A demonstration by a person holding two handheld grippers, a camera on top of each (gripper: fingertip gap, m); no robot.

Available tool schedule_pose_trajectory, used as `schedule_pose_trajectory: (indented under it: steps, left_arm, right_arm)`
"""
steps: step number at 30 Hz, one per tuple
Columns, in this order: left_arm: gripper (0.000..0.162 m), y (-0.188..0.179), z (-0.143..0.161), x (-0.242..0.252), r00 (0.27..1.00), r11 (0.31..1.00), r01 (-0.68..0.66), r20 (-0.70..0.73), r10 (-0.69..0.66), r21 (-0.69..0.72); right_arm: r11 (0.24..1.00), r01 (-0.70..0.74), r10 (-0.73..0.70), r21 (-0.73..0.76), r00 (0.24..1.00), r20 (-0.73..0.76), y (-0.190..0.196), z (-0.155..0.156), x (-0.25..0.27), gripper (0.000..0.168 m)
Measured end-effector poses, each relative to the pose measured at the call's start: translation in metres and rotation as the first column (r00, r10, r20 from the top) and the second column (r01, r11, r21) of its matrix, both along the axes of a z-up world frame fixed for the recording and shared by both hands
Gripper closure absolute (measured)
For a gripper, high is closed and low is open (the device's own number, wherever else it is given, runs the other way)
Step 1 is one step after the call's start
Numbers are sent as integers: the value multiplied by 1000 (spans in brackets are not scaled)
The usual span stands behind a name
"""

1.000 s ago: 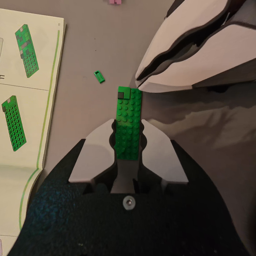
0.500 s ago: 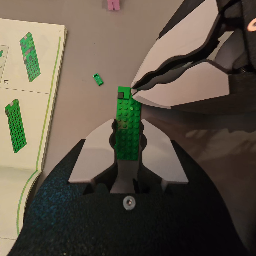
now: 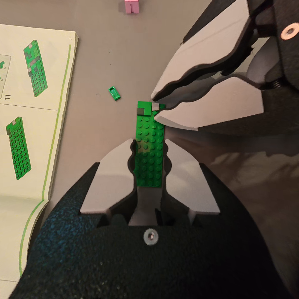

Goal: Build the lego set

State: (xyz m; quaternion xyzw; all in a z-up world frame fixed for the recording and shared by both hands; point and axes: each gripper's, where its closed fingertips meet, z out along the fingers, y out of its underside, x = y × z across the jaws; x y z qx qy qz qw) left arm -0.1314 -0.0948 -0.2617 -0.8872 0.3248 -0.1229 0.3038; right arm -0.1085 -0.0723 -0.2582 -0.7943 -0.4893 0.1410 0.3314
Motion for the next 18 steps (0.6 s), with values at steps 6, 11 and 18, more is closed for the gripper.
schedule_pose_trajectory:
  steps: [6, 11, 18]
  left_arm:
    - [131, 0, 0, 0, 1000, 1000, 7, 4, -7, 0]
    - [131, 0, 0, 0, 999, 999, 41, 11, -41, 0]
    - [131, 0, 0, 0, 999, 999, 49, 11, -49, 4]
  right_arm:
    - [1000, -15, 15, 10, 999, -32, 1, 7, 2, 149]
    - [984, -125, 141, 123, 981, -134, 14, 27, 11, 152]
    - [882, -443, 463, 161, 877, -126, 3, 16, 17, 168]
